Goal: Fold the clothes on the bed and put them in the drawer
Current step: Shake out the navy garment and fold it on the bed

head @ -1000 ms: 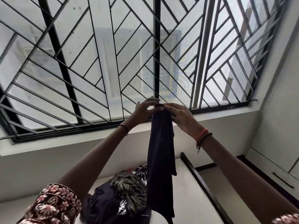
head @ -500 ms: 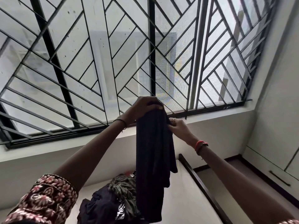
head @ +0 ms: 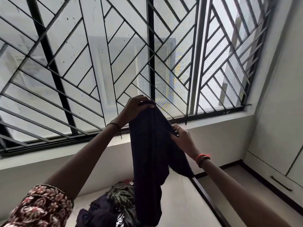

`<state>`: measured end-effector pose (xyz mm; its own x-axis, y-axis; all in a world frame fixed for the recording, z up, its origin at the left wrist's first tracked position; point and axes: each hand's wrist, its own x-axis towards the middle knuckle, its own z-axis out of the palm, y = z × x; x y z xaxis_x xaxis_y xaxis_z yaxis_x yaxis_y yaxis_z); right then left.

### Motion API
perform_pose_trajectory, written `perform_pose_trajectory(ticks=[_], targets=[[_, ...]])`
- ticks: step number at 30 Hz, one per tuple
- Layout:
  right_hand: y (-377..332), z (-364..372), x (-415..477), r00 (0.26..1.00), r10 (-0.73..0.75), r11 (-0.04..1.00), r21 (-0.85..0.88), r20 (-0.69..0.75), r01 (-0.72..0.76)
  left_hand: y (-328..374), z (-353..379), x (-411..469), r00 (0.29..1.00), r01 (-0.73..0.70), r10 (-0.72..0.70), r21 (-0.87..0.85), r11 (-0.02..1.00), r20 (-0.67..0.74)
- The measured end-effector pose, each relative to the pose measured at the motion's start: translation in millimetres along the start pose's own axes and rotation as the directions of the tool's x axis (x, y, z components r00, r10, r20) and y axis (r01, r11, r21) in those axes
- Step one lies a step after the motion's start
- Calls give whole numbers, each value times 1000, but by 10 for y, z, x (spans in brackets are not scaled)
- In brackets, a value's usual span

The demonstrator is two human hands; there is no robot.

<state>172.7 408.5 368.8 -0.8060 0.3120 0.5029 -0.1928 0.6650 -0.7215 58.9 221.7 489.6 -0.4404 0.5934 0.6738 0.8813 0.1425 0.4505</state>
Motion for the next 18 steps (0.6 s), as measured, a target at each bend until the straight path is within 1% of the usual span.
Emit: perform_pose_trajectory(ticks=[3, 5, 9, 12, 15, 16, 17, 18], targets=[[110, -7, -41, 1000, -16, 999, -48, -21, 15, -50, -13, -6, 999, 44, -44, 4, 999, -5], [202, -11, -55, 996, -69, 995, -78, -49, 65, -82, -18, -21, 997, 76, -76, -11, 997, -9], [345, -56, -113, 974, -207, 968, -160, -88, 191, -120, -40, -42, 995, 88, -89, -21, 996, -37], [439, -101, -209, 965, -261, 939, -235, -16, 250, -147, -80, -35, 990, 109, -110, -17, 994, -84], [470, -164, -297, 980, -179, 944, -265, 90, 197, -162, -100, -19, 989, 117, -115, 9, 993, -97], [489, -161, -330, 975, -180, 938, -274, 131, 210, -156, -100, -19, 989, 112, -110, 12, 994, -96], [526, -158, -351, 963, -207, 916, -311, 173, 253, -148, -99, -18, 990, 105, -104, 15, 994, -93], [546, -160, -367, 961, -191, 920, -306, 198, 246, -134, -97, -17, 992, 99, -96, 21, 995, -86]])
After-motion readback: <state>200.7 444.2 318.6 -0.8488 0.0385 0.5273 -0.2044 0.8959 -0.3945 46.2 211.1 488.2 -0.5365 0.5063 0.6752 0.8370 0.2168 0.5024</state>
